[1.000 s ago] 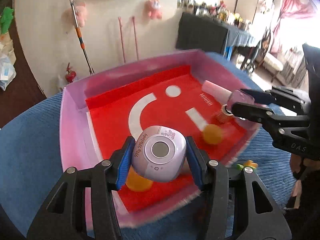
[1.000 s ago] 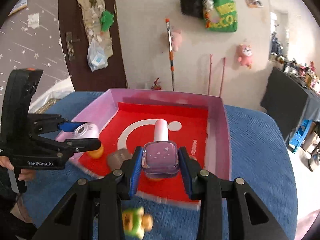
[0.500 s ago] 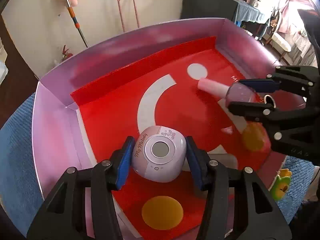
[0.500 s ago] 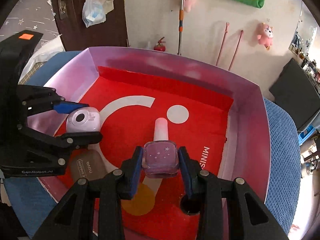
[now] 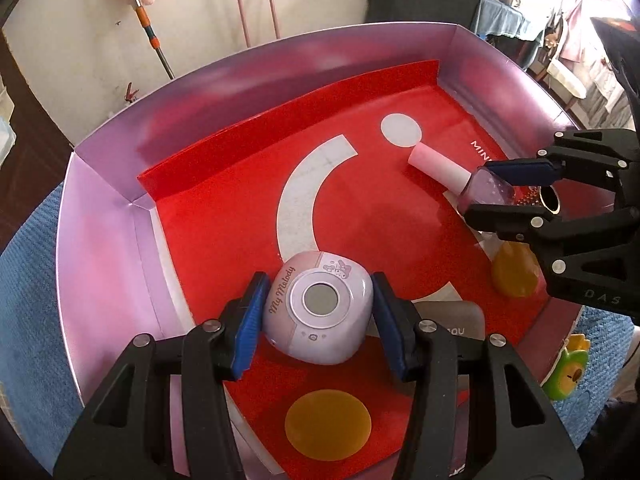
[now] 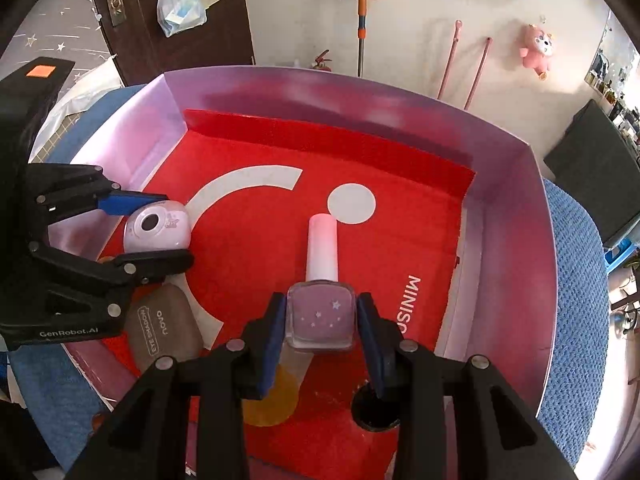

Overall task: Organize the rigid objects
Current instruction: 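Carry both held items into the pink box and open both tools, then lift both tools out of the box toward the remaining objects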

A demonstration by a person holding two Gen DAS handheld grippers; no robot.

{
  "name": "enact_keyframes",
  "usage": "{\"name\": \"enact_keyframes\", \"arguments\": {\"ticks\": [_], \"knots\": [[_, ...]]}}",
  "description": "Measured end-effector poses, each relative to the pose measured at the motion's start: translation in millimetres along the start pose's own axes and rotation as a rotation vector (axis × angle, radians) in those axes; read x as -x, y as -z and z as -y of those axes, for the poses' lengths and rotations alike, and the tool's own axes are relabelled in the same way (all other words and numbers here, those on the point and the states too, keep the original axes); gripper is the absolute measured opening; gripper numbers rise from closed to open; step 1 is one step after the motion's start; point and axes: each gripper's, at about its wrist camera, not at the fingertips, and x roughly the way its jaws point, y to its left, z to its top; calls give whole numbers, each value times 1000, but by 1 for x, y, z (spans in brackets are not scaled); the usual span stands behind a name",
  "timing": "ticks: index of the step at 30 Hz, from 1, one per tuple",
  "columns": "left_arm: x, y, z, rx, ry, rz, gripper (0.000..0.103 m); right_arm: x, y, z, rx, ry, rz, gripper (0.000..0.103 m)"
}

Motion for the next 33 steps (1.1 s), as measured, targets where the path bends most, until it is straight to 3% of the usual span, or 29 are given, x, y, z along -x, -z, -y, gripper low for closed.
{"name": "enact_keyframes", "arguments": {"ticks": [12,16,19,23,26,28,33], "knots": [[2,-4,-2,11,-9,6,50,0,-4,2,-13,-12,-4,38],[3,-4,-4,17,-7,13,59,0,-4,2,-15,-12,-5,38],[4,-3,-5,18,-10,23,60,0,-4,3,-17,-14,-4,39],[8,-2,-4,24,-5,34,61,3,-4,3,-15,-9,7,49],[13,1,-6,25,-8,48,62,9,-4,2,-18,-6,21,49],[19,3,-6,34,-10,66,69,14,-4,3,-25,-7,30,52],[43,7,-4,50,-12,131,70,36,0,4,-37,-5,77,60]]}}
